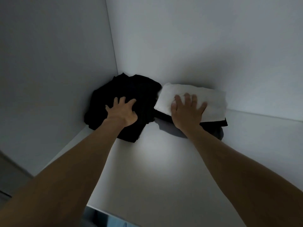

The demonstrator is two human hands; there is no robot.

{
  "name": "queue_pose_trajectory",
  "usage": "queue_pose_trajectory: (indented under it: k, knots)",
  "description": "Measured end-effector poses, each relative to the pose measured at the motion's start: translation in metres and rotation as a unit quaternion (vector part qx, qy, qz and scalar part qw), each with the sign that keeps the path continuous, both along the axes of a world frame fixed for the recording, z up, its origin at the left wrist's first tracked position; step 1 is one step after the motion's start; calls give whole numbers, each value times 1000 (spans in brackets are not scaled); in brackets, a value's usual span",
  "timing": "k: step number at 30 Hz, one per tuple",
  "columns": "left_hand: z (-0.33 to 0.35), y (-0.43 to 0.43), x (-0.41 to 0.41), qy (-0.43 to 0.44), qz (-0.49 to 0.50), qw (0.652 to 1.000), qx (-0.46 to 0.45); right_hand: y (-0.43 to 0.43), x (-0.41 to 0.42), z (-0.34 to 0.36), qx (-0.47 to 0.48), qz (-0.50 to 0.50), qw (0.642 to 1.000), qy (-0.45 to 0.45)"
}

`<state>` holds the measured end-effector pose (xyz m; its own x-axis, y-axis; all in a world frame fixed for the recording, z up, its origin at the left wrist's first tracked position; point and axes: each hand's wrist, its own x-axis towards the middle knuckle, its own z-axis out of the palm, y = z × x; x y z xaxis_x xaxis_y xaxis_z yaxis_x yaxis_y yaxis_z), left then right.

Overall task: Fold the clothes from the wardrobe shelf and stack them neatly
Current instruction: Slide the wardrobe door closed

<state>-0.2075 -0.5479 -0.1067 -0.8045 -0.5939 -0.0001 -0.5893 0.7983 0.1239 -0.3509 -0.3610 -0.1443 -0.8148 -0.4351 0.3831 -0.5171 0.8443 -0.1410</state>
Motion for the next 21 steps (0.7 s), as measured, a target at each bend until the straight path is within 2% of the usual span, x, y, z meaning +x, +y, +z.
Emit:
queue_pose_trajectory:
  k: [6, 8, 10, 12, 14, 18, 21]
  knots:
    - [4, 29, 37, 6, -23, 999, 34, 15, 8, 10, 42, 62, 993, -94]
    - [6, 53, 66, 50, -59, 997, 23, 26, 29, 19, 74, 97, 983, -134]
    - [4, 83, 105, 99, -102, 988, 54, 33, 65, 29, 41, 148, 970, -189]
    - [-1, 107, 154, 137, -130, 979, 76, 34, 113, 36, -117, 195, 928, -295]
    - [-5, 119, 208, 182, -133, 972, 70, 32, 167, 48, -259, 222, 859, -381]
    - [-5, 116, 307, 256, -97, 960, 53, -2, 268, 81, -313, 303, 771, -465]
    - [-3, 94, 357, 263, -28, 964, 1, -40, 333, 105, -342, 330, 726, -496]
